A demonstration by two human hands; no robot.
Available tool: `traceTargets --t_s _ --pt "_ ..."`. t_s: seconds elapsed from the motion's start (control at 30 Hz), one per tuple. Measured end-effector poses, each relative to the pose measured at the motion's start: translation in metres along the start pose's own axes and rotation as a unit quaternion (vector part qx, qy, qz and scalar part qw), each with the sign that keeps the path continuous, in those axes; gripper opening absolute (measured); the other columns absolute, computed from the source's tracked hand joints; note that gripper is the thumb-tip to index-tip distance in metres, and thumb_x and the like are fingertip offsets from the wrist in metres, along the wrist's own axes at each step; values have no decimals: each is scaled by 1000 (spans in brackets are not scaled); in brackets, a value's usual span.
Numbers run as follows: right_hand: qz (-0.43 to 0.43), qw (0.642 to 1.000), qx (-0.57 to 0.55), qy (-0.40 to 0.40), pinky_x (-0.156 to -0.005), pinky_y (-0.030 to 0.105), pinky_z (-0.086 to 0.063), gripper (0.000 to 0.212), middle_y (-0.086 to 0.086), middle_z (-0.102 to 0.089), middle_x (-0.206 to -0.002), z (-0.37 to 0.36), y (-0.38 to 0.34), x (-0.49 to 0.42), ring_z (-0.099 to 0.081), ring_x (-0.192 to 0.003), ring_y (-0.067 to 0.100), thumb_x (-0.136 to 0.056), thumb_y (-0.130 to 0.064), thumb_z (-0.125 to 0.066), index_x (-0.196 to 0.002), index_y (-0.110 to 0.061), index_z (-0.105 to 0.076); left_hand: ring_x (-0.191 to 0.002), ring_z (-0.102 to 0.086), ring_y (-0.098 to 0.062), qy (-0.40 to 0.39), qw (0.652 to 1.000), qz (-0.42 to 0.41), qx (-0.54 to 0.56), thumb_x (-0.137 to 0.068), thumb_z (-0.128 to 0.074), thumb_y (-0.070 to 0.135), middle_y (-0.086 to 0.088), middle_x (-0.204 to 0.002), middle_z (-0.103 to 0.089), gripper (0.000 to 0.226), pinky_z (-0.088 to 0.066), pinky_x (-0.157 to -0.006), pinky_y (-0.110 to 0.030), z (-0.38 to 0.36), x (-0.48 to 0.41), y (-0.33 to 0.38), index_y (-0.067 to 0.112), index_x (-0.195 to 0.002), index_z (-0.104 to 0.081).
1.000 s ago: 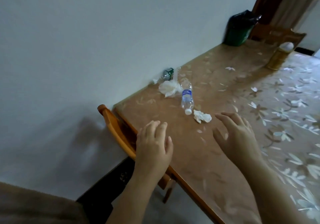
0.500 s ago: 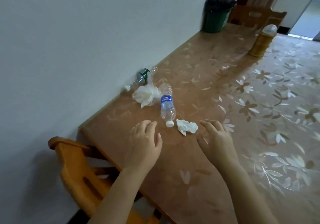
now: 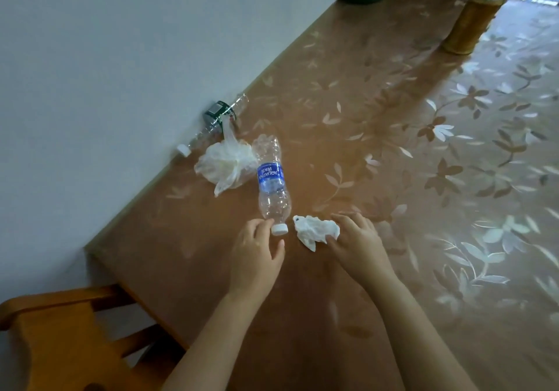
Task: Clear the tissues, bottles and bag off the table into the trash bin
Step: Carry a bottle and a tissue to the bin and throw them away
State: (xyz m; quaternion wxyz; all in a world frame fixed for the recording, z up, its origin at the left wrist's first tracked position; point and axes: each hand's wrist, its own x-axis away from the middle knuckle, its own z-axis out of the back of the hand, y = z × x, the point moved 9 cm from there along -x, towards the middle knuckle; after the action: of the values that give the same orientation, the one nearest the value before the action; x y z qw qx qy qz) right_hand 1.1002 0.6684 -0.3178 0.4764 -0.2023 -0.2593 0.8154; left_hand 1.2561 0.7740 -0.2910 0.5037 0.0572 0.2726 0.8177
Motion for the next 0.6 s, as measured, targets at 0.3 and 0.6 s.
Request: traceTargets --t_s 0.3,0.6 --pt "44 998 -40 -7 -87 40 -43 42 9 -61 -111 -36 -6 -13 -52 -106 28 -71 -27 -68 -110 -9 -62 -86 -60 -22 19 998 42 42 -68 -78 12 -9 -99 -57 38 -49 -67 -28 -26 -12 -9 11 -104 -65" --pt "11 999 -37 25 -89 42 -44 38 10 -62 -110 -59 5 -8 -51 -106 25 -72 -31 -64 -102 -8 -64 -87 -60 -27 57 989 119 59 -66 -80 17 -13 -101 -57 40 -52 -65 -36 -44 -12 -17 4 -98 -59"
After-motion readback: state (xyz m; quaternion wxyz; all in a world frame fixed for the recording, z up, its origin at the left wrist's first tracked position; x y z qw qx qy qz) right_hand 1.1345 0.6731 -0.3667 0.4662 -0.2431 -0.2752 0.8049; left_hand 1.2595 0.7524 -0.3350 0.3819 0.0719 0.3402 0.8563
